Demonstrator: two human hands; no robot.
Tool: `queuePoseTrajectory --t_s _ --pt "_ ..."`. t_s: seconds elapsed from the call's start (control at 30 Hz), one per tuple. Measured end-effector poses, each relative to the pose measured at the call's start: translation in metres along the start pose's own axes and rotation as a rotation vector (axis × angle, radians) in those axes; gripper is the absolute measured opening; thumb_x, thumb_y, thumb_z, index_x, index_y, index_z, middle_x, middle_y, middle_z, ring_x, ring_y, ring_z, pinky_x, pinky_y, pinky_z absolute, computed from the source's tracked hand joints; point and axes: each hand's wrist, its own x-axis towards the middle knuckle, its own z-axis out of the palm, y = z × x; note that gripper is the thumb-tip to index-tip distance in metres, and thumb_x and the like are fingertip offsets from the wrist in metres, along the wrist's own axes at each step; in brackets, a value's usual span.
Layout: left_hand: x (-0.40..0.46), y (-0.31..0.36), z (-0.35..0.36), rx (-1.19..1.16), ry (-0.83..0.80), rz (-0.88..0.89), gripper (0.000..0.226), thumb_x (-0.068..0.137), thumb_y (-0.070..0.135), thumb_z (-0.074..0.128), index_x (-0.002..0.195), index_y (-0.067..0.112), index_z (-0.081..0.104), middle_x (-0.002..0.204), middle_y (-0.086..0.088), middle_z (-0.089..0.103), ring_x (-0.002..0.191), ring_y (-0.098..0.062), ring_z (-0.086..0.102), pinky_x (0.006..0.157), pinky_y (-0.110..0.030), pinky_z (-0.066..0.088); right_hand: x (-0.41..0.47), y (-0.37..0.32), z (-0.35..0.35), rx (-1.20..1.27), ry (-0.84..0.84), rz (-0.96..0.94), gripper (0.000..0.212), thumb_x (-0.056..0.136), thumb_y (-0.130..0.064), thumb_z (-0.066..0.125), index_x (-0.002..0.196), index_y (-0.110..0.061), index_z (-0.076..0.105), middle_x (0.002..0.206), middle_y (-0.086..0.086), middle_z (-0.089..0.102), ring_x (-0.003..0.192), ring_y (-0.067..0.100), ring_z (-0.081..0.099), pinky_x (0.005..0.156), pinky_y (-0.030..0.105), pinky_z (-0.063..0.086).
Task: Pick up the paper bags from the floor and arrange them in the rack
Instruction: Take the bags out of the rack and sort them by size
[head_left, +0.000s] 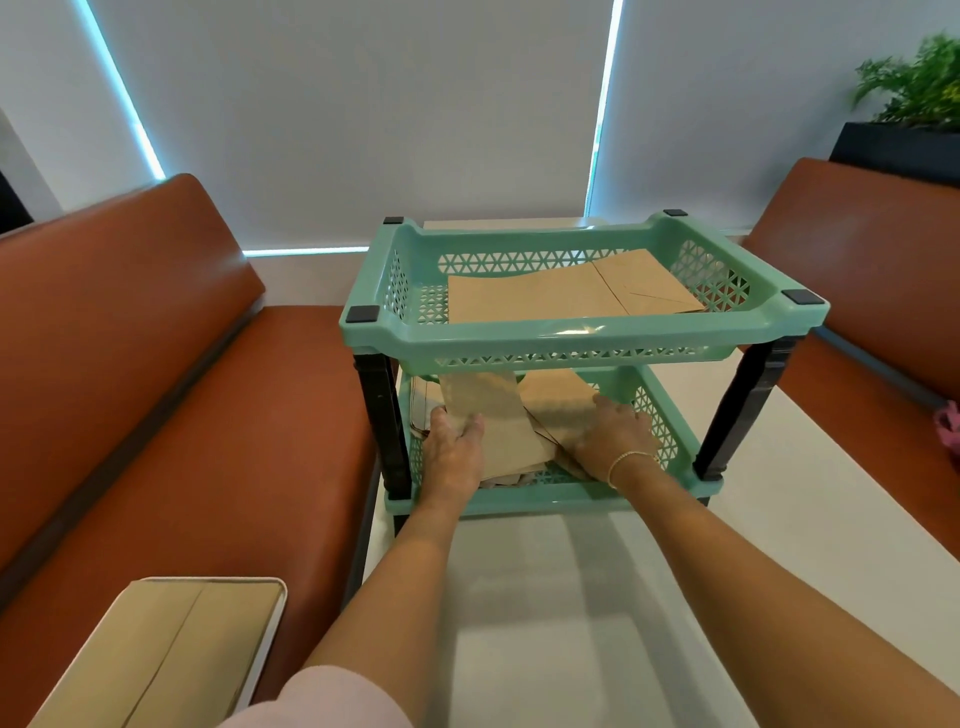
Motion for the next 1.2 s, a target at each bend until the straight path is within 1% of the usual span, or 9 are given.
queuePoseTrajectory --t_s 0.23,0.4,0.5,0.6,0.7,0.77,0.83,0.97,1.2 --pt "-0.005 0.005 0.001 0.002 0.001 -0.011 0.047 0.1 0.032 0.04 0.141 0.013 0.029 0.133 -0.011 0.045 0.09 -0.01 0.034 0.045 -0.011 0.028 0.007 0.016 0.008 0.016 -0.003 0.069 0.105 0.061 -0.045 0.079 0.141 -0.012 0.019 0.135 0.019 0.038 0.129 0.035 0.031 0.109 0.039 0.029" --pt "-0.006 0.005 0.001 0.006 0.02 -0.019 0.047 0.1 0.033 0.04 0.142 0.014 0.028 0.115 -0.008 0.046 0.071 -0.003 0.033 0.043 -0.011 0.029 -0.001 0.014 -0.004 0.152 0.106 0.075 0.072 0.077 -0.023 0.069 0.138 -0.01 0.032 0.132 0.018 0.041 0.124 0.034 0.037 0.106 0.04 0.035" --pt "-0.006 0.006 0.001 -0.006 0.014 -0.02 0.05 0.1 0.032 0.04 0.144 0.013 0.026 0.135 -0.012 0.043 0.088 -0.008 0.033 0.06 -0.018 0.03 0.001 0.015 -0.02 0.444 0.149 0.08 0.041 0.088 -0.005 0.049 0.129 -0.006 0.051 0.129 0.018 0.051 0.119 0.034 0.048 0.101 0.033 0.037" --pt "-0.008 0.007 0.0 -0.007 0.013 -0.011 0.051 0.1 0.032 0.04 0.145 0.012 0.025 0.14 -0.013 0.04 0.093 -0.011 0.031 0.073 -0.023 0.029 0.004 0.013 -0.031 0.835 0.215 0.209 0.039 0.092 -0.001 0.039 0.127 -0.008 0.055 0.126 0.011 0.057 0.116 0.031 0.051 0.101 0.033 0.037" --pt "-0.007 0.006 0.0 -0.01 0.026 -0.008 0.053 0.1 0.034 0.04 0.146 0.012 0.023 0.142 -0.012 0.038 0.102 -0.015 0.038 0.079 -0.027 0.032 0.007 0.001 -0.029 1.187 0.097 0.322 0.032 0.095 -0.008 0.044 0.125 -0.009 0.056 0.094 0.006 0.06 0.082 0.024 0.055 0.084 0.036 0.049" --pt "-0.005 0.004 0.001 -0.007 0.027 -0.017 0.058 0.1 0.038 0.039 0.149 0.015 0.019 0.148 -0.011 0.033 0.123 -0.022 0.039 0.095 -0.034 0.035 0.004 -0.011 -0.022 1.131 0.004 0.29 0.028 0.094 -0.014 0.049 0.121 -0.016 0.058 0.085 0.004 0.062 0.072 0.02 0.056 0.083 0.036 0.053" --pt "-0.004 0.003 0.001 -0.012 0.026 -0.022 0.056 0.1 0.039 0.037 0.149 0.018 0.02 0.148 -0.011 0.032 0.133 -0.028 0.034 0.103 -0.038 0.032 -0.005 -0.022 -0.016 0.954 -0.033 0.235 0.028 0.093 -0.016 0.05 0.12 -0.022 0.058 0.096 0.004 0.064 0.084 0.021 0.058 0.089 0.034 0.051" --pt "-0.004 0.002 0.001 -0.022 0.029 -0.003 0.051 0.098 0.042 0.039 0.142 0.017 0.031 0.139 -0.011 0.042 0.127 -0.028 0.04 0.094 -0.034 0.033 -0.017 -0.044 0.001 0.824 0.029 0.151 0.032 0.091 -0.017 0.053 0.122 -0.012 0.057 0.116 0.009 0.063 0.106 0.024 0.058 0.096 0.031 0.046" --pt "-0.006 0.003 0.0 0.011 0.012 -0.019 0.06 0.097 0.034 0.048 0.148 0.019 0.021 0.145 -0.008 0.036 0.134 -0.026 0.032 0.104 -0.038 0.03 -0.007 -0.029 0.002 0.564 0.083 0.029 0.041 0.091 -0.04 0.051 0.122 -0.014 0.057 0.118 0.008 0.063 0.105 0.024 0.059 0.095 0.038 0.047"
